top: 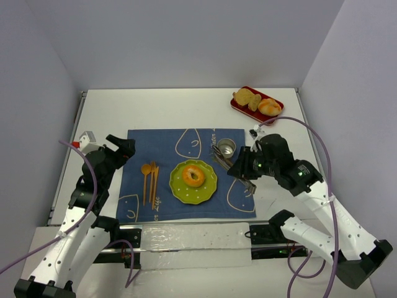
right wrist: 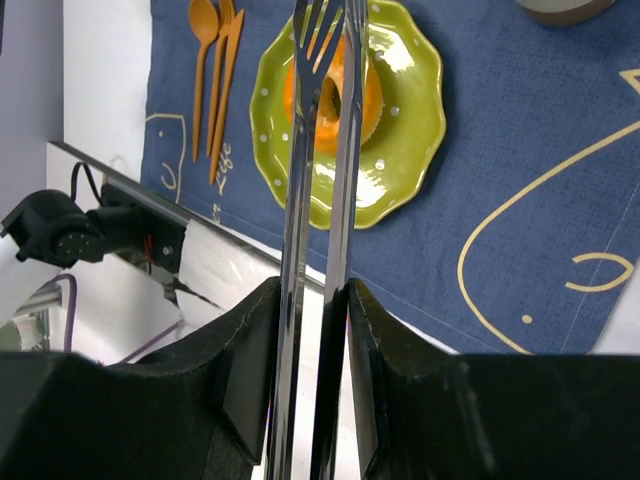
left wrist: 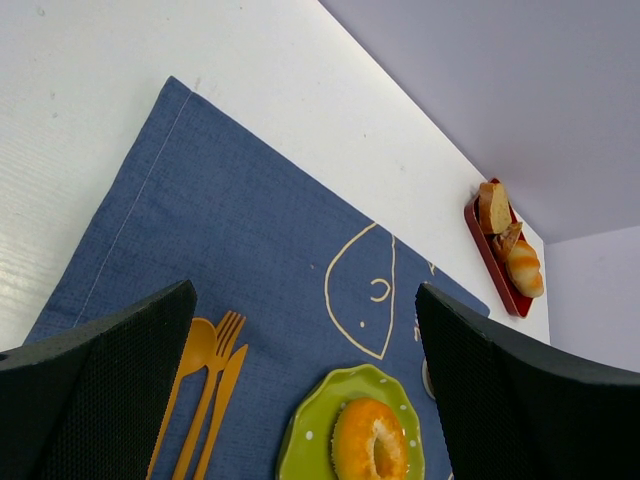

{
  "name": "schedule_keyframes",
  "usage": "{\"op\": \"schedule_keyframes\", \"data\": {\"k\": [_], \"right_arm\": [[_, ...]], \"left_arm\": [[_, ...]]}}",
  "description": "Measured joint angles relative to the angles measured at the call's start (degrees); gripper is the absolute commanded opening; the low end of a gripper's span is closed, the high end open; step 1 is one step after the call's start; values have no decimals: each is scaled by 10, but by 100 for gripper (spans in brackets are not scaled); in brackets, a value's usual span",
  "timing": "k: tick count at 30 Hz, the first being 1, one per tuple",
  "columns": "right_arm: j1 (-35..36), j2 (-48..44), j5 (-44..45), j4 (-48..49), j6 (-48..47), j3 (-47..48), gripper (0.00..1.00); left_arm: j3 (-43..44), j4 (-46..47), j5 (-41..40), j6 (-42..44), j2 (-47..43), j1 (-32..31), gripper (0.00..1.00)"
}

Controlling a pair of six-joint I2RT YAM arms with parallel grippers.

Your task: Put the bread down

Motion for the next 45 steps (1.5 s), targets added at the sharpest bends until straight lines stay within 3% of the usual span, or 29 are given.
{"op": "schedule_keyframes", "data": {"k": [9,16,24,29,35,39,45], "right_arm": [[-3,26,24,29,-7,32,36],[-16,117,76,127,-11,84,35],[-30,440,203,240,-19,350,36],[-44,603,243,249,-36,466,36],[-65,809,264,233,-83,672,40],[-83,889,248,228,-92,752,40],[-111,913,211,238,-54,743,43]], "left_arm": [[0,0,0,0,-7,0,99],[0,0,0,0,-6,0,99],[0,0,-3,0,27,0,99],[0,-1,-11,0,33,0,99],[0,-1,-25,0,26,0,99],[0,1,-28,0,26,0,99],[0,2,-29,0,56,0,99]]}}
